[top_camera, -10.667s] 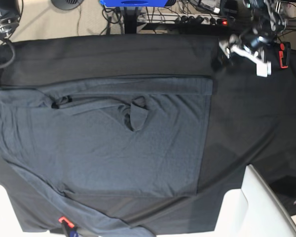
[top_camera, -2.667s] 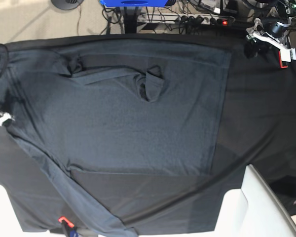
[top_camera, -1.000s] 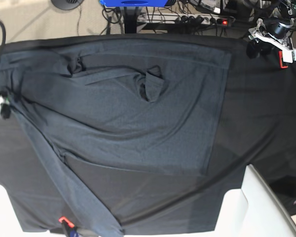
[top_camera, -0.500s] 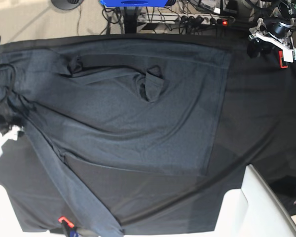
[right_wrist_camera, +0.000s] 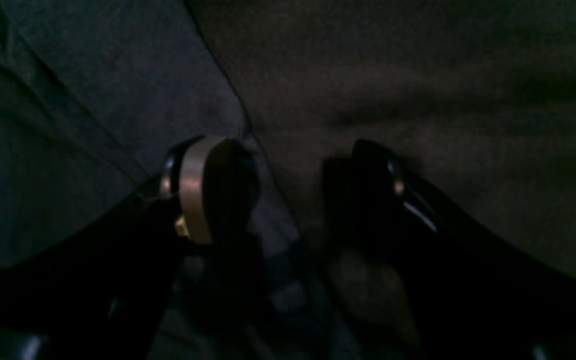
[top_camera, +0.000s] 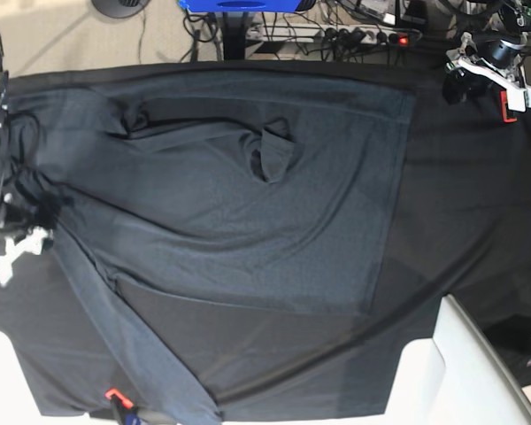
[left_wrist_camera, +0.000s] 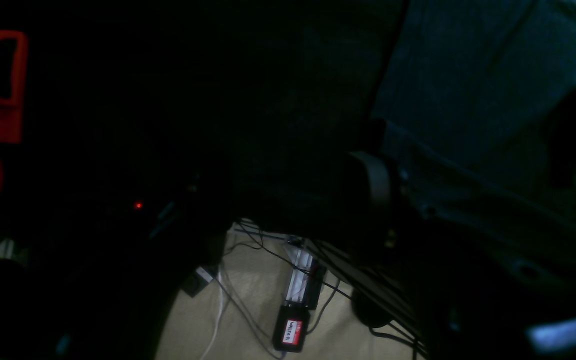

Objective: Fold the T-shirt properly
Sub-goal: 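Move the right gripper along the shirt side and grasp it midway, then lower the left gripper to the opposite shirt side and grasp it midway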

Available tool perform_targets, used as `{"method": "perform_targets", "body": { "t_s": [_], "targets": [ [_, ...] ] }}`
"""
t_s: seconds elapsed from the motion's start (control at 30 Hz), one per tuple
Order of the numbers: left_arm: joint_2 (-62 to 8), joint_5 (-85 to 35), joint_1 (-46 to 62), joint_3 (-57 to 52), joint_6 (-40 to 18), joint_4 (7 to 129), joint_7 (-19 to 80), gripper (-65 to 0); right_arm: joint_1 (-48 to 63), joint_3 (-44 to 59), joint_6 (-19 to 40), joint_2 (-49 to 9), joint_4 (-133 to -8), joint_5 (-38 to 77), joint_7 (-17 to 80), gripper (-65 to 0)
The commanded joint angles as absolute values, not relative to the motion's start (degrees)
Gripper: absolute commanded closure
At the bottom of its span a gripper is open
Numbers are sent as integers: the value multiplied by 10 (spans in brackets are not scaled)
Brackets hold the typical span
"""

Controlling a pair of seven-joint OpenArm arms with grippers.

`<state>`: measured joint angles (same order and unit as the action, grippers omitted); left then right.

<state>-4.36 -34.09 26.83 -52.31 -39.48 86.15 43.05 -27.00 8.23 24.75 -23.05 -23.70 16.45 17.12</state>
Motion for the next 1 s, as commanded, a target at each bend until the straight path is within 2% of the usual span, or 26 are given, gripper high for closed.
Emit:
{"method": "perform_targets", "body": {
  "t_s": [0.0,0.33,0.6,0.9,0.97],
  "targets": [
    [-52,-349,273,-528,-400,863,423,-344,-295,84,252,-241,-246,170,159,-362],
    [-67,-351,273,-529,-400,841,421,-344,-315,83,250,-221,-236,168,137,-362],
    [-67,-350,272,-529,-400,841,421,-344,-331,82,250,-221,-131,168,56,-362],
    [-71,-349,262,-529,-400,838,422,-344,-322,82,250,-220,-129,168,57,-354],
    [-71,-349,262,-529,-400,839,422,-344,-320,83,250,-218,-129,168,57,-330]
  ]
}}
